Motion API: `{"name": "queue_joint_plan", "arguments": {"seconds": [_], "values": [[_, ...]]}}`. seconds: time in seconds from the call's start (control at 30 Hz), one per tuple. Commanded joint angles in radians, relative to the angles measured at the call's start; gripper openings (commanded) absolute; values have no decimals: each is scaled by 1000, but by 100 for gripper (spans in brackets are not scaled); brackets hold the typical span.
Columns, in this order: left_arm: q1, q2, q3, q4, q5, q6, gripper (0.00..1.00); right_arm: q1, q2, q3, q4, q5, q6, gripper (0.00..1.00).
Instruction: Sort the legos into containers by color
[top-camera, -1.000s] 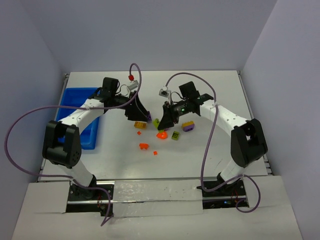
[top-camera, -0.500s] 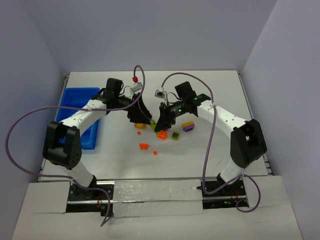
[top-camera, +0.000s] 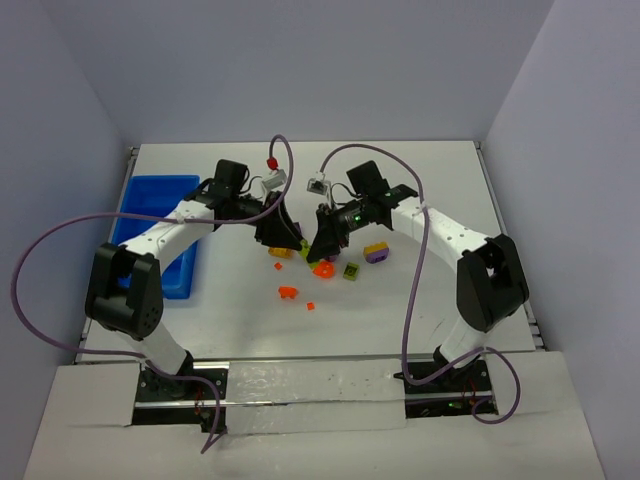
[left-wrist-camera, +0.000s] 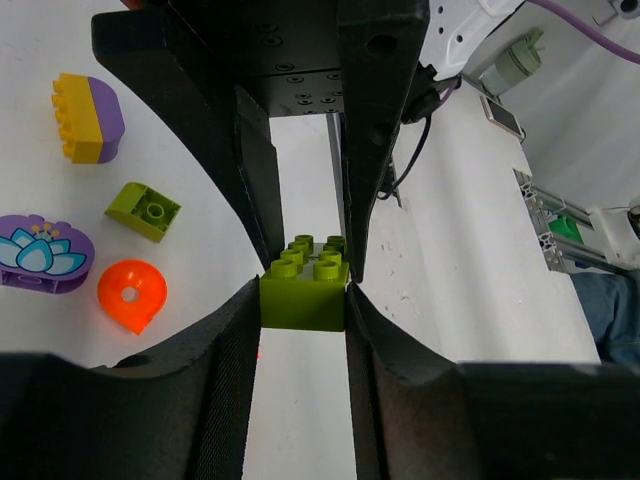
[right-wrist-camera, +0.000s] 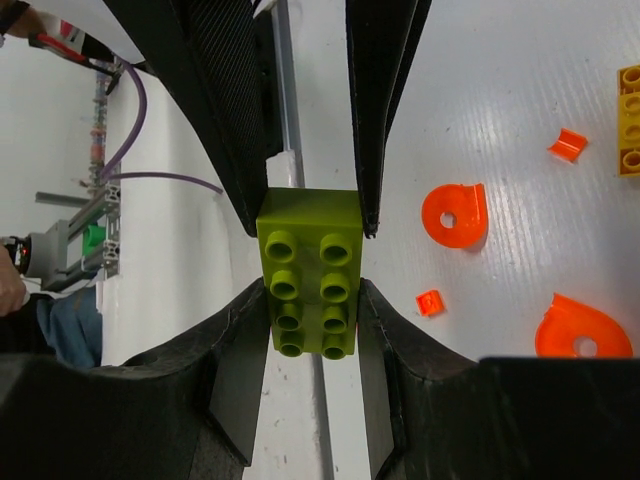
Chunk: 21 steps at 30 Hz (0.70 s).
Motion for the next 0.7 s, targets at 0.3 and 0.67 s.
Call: {"name": "queue_joint_plan", "arguments": {"seconds": [0.3, 0.67], "values": [[151, -23, 110, -352, 30, 264, 0, -16, -18, 43, -11, 31, 31, 90], [586, -102, 152, -93, -832, 9, 0, -103, -114, -3, 18, 282, 18, 100]]}}
